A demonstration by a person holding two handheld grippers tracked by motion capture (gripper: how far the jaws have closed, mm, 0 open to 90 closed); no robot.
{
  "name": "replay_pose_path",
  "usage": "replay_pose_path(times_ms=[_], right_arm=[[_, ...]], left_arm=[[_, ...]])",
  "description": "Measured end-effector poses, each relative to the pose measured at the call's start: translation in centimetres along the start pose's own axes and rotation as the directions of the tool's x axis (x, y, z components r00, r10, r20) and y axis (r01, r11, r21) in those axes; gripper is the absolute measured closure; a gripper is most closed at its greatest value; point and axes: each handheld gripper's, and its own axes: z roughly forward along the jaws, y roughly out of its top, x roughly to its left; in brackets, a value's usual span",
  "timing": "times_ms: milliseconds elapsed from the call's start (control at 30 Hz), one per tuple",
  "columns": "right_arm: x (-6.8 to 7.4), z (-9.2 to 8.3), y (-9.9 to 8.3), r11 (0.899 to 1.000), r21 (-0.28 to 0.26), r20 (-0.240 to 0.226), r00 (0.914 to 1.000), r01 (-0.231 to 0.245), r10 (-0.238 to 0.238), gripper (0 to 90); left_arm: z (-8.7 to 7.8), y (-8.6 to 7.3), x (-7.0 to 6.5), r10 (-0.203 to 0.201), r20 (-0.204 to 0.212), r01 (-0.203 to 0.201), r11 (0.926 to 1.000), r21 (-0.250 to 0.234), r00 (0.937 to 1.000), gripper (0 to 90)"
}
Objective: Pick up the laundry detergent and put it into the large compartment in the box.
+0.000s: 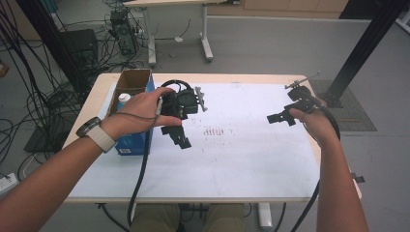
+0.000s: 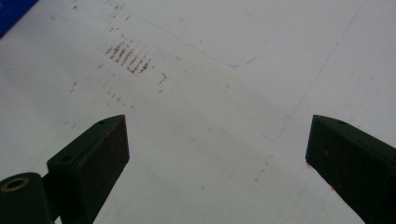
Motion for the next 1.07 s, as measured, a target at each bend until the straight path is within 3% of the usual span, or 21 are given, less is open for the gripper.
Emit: replay_pose_path(times_ms=[1067], right_arm=[[-0.39,0.47,-0.48,1.000,0.002,-0.003,1.0000,-0.007,0.007,6.0]], left_arm=[[0.59,-0.39,0.71,-0.013,0.010,0.013,0.9999,-0.010,0.9999,5.9]])
